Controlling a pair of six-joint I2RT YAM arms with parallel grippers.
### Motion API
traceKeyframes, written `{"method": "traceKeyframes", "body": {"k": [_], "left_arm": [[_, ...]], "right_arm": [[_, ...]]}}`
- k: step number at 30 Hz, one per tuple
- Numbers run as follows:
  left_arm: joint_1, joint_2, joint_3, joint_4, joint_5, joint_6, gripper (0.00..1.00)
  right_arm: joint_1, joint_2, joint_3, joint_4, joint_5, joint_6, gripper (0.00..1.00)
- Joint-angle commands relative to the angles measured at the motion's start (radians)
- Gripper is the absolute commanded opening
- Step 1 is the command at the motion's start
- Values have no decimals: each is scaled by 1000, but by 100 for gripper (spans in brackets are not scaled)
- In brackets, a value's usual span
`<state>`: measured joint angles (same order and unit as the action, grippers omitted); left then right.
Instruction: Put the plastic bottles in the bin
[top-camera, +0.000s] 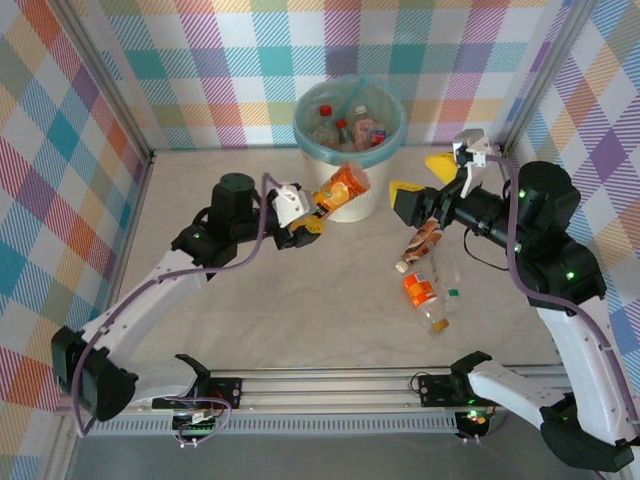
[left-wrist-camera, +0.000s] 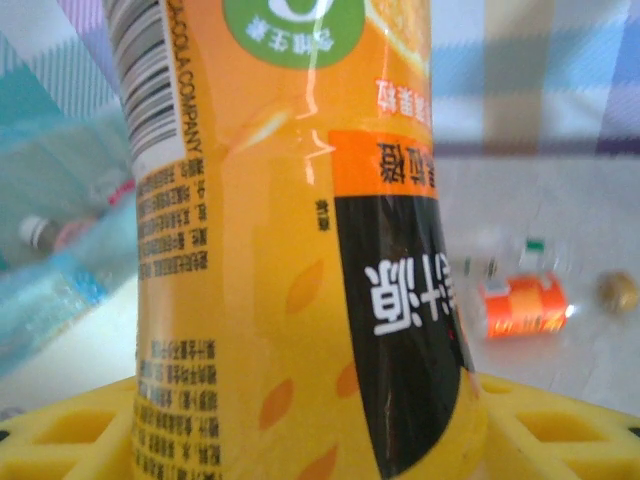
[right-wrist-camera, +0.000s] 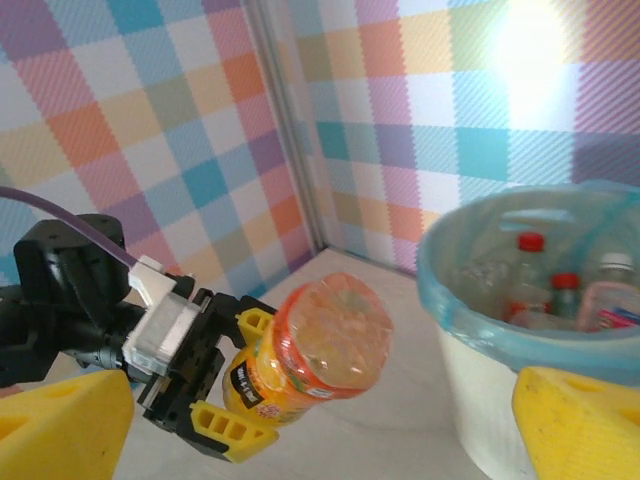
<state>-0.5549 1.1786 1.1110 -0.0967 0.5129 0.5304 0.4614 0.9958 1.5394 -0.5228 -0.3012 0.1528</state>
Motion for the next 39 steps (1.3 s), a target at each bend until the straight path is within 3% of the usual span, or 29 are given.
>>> {"method": "traceKeyframes", "body": {"k": [1,9,19,33,36,39], "left_arm": [[-11,-39,-22,127,64,-164,63],[-66,-85,-46,174,45,-255,62],[-102,-113,-48,161,40,-277,62],[-102,-144,-42,122,33,-251,63],[-102,-154,-37,120,16,-250,69],[-102,-173,-37,112,-29,-247,83]], "right_arm": [[-1,37,17,123,-110,88,99],[10,148,38,198,-238,198,99],[97,250,71,172,-243,182,100],[137,323,137,141,-295,128,69],[137,317,147,130,-270,113,66],[137,315,179,97,-216,84,64]]}}
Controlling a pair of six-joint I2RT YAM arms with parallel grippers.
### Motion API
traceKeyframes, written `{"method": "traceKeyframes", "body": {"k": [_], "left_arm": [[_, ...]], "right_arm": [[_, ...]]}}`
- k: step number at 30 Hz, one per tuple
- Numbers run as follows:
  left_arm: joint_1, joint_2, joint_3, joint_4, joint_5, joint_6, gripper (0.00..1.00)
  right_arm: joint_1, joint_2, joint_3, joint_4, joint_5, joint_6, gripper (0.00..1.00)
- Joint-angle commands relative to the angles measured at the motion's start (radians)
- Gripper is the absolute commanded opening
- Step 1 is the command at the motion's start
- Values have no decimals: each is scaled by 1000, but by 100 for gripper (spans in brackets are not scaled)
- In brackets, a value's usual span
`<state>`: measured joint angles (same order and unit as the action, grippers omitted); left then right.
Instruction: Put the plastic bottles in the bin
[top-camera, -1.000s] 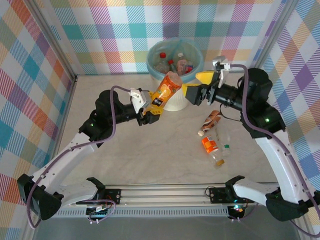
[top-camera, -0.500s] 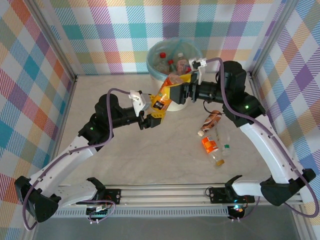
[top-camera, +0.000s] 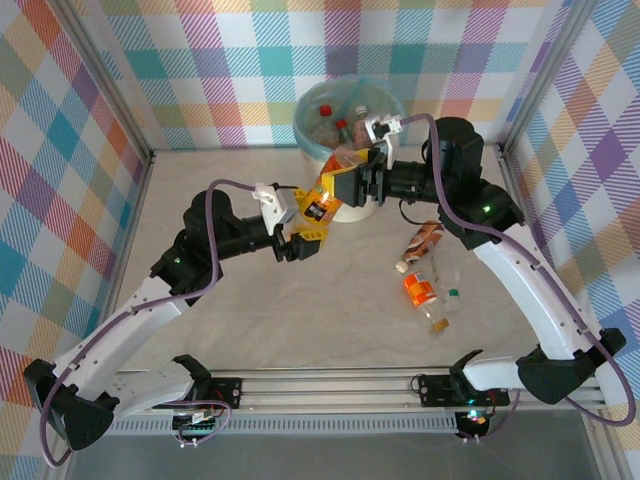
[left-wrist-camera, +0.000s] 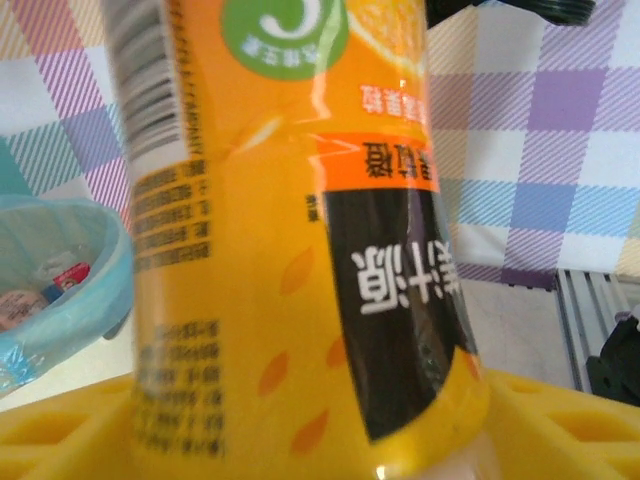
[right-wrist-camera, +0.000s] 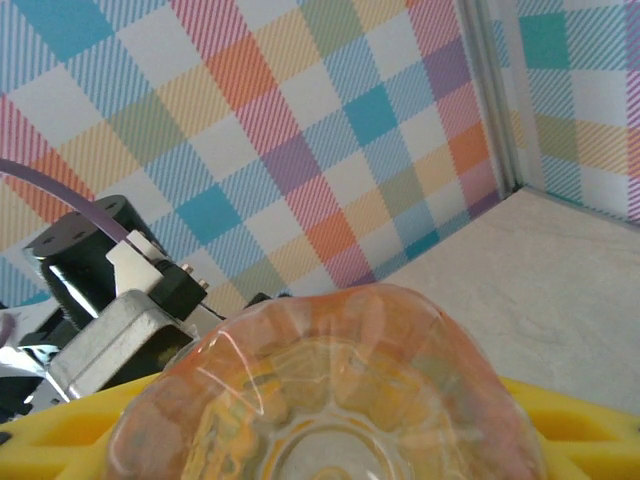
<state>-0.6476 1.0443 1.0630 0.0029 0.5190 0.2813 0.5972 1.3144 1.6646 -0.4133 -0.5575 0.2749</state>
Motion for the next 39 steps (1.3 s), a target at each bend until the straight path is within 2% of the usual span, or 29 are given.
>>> {"method": "traceKeyframes", "body": {"k": [1,5,10,14,21,24,29,39], "left_arm": [[-9,-50,6,14,-63,0,90],[-9,-102,-16,25,-175,-6,99],[-9,-155,5,-35,-289,-7,99],[-9,-191,19,-103,-321,15,99],[-9,-241,2,-176,-360,36,99],[-9,-253,-18,-185,-369,42,99],[-9,-255,-38,-204,-383,43,99],[-9,-247,-52,-213,-343,21,99]], "right_arm": [[1,-1,75,-31,67,-54,63],[0,38,210,-134,188,-160,62],[-11,143,406,-202,359,-322,61],[-45,269,564,-220,470,-429,60],[-128,555,886,-345,548,-469,60],[-161,638,954,-372,526,-450,60],[-202,714,941,-402,416,-394,63],[-211,846,943,-581,244,-396,63]]}}
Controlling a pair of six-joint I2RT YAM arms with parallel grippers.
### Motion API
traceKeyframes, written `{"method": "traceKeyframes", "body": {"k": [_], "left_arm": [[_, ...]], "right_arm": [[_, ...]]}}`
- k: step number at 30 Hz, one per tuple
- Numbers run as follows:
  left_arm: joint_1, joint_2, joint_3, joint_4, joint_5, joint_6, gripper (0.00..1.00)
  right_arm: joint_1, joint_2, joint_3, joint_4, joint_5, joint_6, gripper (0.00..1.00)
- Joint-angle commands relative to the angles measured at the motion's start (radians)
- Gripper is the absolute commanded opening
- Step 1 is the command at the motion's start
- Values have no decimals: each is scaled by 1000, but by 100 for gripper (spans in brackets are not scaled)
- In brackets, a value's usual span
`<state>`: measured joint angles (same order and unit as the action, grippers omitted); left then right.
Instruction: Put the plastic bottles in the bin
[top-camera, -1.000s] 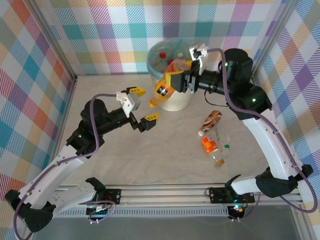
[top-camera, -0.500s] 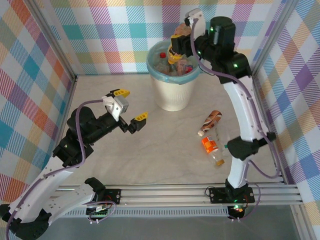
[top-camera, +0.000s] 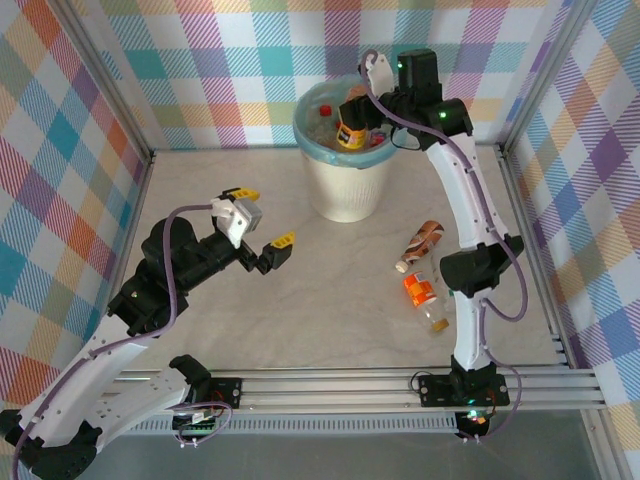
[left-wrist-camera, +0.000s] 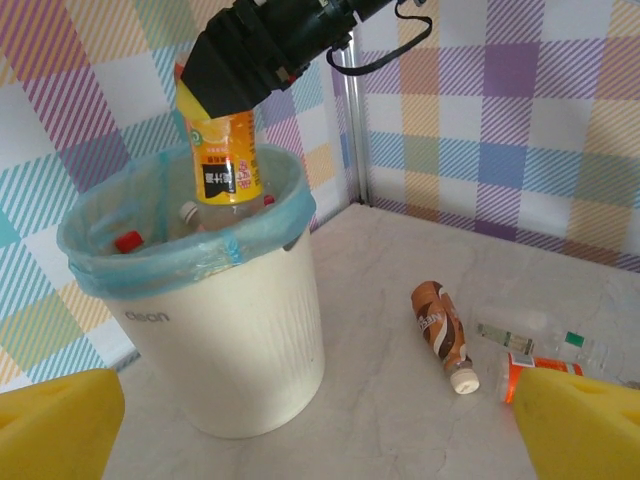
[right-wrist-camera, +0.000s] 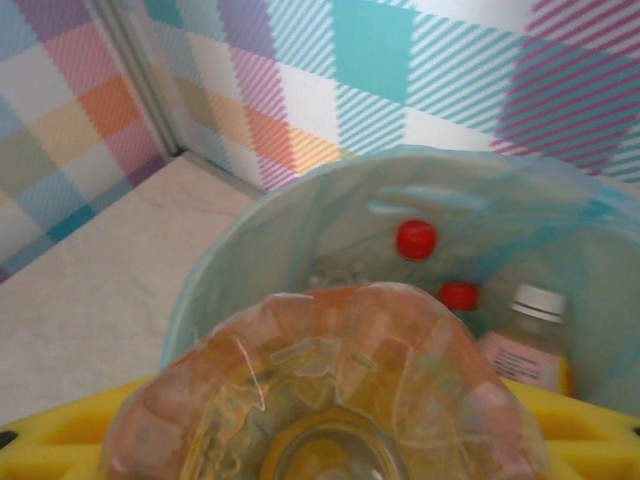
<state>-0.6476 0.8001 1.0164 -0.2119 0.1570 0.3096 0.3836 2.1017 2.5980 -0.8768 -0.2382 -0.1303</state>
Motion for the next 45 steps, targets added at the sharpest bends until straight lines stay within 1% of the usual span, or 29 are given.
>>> {"method": "traceKeyframes", "body": {"k": [1,9,15,19,21,22,24,31,37,45], "left_arm": [[-9,-2,-5,0,19,-9,99],[-9,-7,-13,-7,17,-27,99],[-9,2,-12,-5,13,-27,99],[-9,19,-5,-3,14,-22,99],[-9,31,-3,3,16,-23,99],[-9,37,-3,6,19,-23,99],[-9,48,4,8,23,-24,99],[-9,62,16,9,11,-18,99],[-9,71,11,11,13,-23,99],[-9,94,10,9,26,-24,99]], "right_arm": [[3,75,11,-131,-90,6,64],[5,170,8,-149,-112,-22,67],[6,196,10,-100,-63,-46,69],[7,196,8,-61,-62,-51,73],[10,193,10,-35,-69,-46,74],[12,190,12,-26,-75,-43,73],[14,179,29,-17,-88,-26,68],[14,57,31,17,-92,20,61],[14,-43,32,-55,-67,7,59],[12,-115,33,-303,44,-34,57]]}}
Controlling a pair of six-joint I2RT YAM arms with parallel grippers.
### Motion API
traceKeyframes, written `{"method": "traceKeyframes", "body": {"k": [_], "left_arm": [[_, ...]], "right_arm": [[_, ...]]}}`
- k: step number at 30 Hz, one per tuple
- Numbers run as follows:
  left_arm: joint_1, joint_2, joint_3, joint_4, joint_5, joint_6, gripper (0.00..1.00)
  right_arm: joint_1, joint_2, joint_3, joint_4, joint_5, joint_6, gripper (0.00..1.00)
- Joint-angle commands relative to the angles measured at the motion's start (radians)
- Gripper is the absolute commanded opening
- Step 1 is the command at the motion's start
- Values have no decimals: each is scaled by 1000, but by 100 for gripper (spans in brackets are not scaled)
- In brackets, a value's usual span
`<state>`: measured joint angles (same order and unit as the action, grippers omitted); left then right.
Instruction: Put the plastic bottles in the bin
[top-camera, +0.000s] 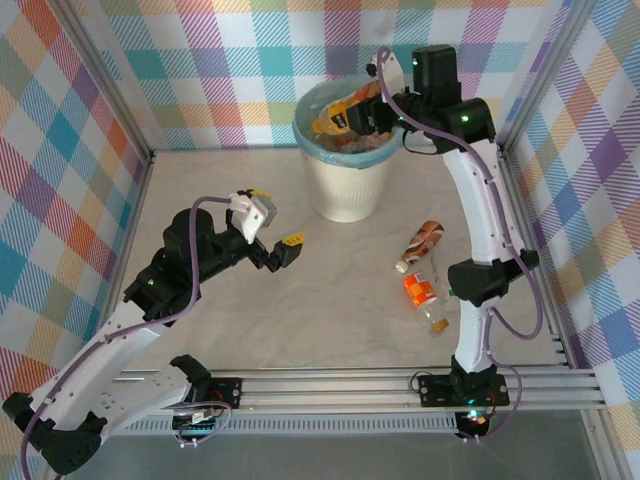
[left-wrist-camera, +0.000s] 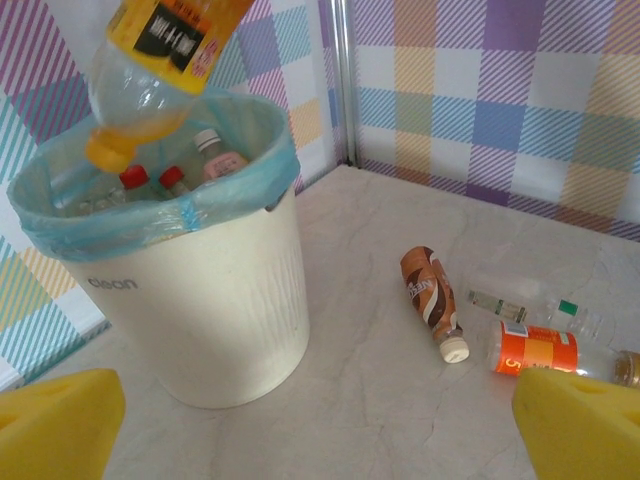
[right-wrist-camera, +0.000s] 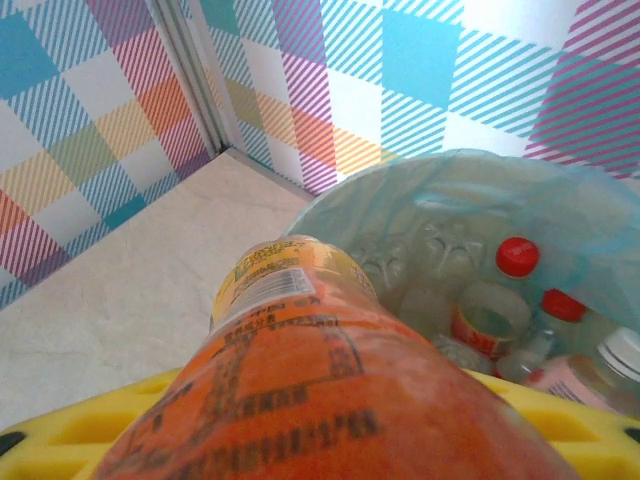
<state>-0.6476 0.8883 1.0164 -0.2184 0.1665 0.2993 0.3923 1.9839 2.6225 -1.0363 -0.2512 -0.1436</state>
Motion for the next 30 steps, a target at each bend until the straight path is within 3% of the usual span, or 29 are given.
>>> {"method": "traceKeyframes", "body": {"k": [1,7,18,24,30], "left_arm": [[-9,11,11,14,19,-14,99],[-9,31,11,19,43,-24,99],[-9,31,2,11,41,-34,99],[-9,34,-4,20,40,-51,99],[-9,40,-8,32,40,-64,98]], "right_arm": [[3,0,8,-170,74,-21,57],[0,0,13,-262,147,-28,56],[-1,129,82,-295,59,-49,61],[-1,136,65,-156,36,32,84],[-1,61,-114,136,-1,137,85]]}}
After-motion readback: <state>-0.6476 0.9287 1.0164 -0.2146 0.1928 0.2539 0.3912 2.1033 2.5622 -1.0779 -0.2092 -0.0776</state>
